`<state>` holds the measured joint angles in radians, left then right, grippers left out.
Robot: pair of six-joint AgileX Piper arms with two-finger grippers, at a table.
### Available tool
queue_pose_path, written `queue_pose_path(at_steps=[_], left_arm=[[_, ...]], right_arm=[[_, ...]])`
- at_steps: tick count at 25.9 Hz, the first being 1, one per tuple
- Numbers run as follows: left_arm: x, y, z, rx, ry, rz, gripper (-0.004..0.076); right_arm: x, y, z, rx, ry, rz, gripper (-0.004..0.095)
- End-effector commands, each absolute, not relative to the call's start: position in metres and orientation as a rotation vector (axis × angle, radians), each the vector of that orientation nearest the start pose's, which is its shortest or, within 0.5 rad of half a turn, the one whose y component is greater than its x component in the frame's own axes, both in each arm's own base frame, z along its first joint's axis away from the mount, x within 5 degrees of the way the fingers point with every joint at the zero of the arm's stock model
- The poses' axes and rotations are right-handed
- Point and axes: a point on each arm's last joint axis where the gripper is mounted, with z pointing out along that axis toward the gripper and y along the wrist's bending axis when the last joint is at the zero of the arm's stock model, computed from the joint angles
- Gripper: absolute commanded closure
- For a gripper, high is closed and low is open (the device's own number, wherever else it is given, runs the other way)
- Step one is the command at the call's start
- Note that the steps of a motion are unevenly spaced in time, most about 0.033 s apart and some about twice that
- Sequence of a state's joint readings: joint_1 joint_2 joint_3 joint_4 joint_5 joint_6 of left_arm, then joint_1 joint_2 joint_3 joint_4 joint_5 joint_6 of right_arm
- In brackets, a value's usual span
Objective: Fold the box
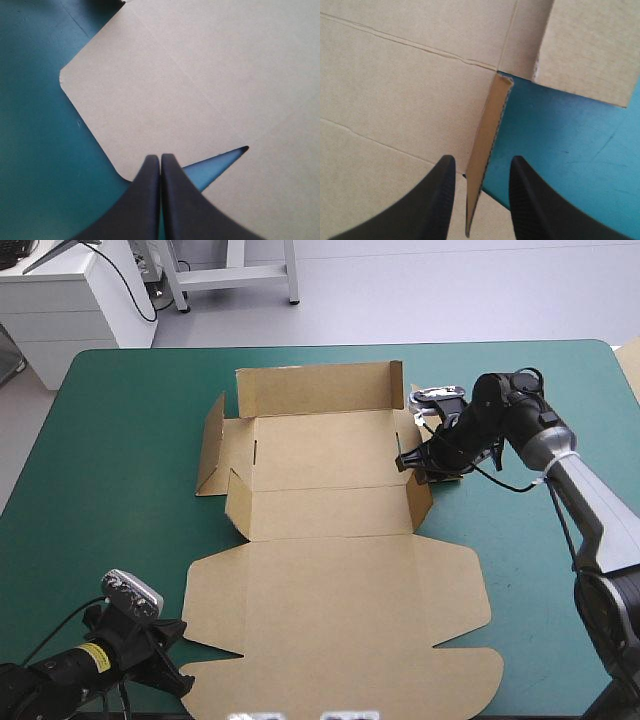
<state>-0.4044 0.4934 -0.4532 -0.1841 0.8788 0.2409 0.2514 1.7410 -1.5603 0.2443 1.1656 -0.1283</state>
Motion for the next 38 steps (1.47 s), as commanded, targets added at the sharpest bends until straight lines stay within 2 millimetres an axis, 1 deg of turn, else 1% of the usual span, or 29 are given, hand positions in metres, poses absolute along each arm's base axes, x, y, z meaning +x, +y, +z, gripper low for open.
queue_pose_path(at_steps=[1,2,6,9,11,14,16,21,24,26,31,35,38], left_arm=[[0.073,-0.046,0.271,0.663,2.233,-0.327,0.0731],[0.073,-0.046,0.271,0.663,2.233,-0.327,0.0731],[0.073,-0.046,0.271,0.663,2.233,-0.327,0.0731],[0.073,-0.046,0.271,0.663,2.233,-0.327,0.0731],[0.073,-0.046,0.271,0.664,2.232,-0.325,0.0731],[0.073,-0.046,0.271,0.664,2.232,-0.325,0.0731],[0.073,-0.046,0.271,0.664,2.232,-0.325,0.0731],[0.073,-0.046,0.271,0.664,2.232,-0.325,0.0731],[0.073,-0.046,0.271,0.664,2.232,-0.325,0.0731],[0.073,-0.046,0.271,0.664,2.232,-0.325,0.0731],[0.073,-0.046,0.271,0.664,2.232,-0.325,0.0731],[0.073,-0.046,0.271,0.664,2.232,-0.325,0.0731],[0.073,-0.046,0.271,0.664,2.232,-0.325,0.0731]], right_arm=[[0.35,0.113,0.324,-0.431,2.724,0.417,0.0565],[0.354,0.114,0.317,-0.431,2.743,0.417,0.0565],[0.36,0.116,0.302,-0.432,2.792,0.417,0.0565],[0.366,0.118,0.287,-0.427,2.838,0.427,0.0565],[0.368,0.119,0.282,-0.425,2.849,0.437,0.0568],[0.369,0.12,0.28,-0.423,2.856,0.447,0.0609],[0.369,0.12,0.28,-0.422,2.856,0.451,0.0656],[0.369,0.12,0.28,-0.428,2.855,0.45,0.0717],[0.368,0.12,0.28,-0.445,2.86,0.449,0.0819],[0.368,0.12,0.28,-0.452,2.86,0.449,0.0932],[0.368,0.12,0.28,-0.455,2.859,0.448,0.0923],[0.368,0.12,0.28,-0.498,2.848,0.443,0.0923],[0.368,0.12,0.28,-0.564,2.83,0.434,0.0923]])
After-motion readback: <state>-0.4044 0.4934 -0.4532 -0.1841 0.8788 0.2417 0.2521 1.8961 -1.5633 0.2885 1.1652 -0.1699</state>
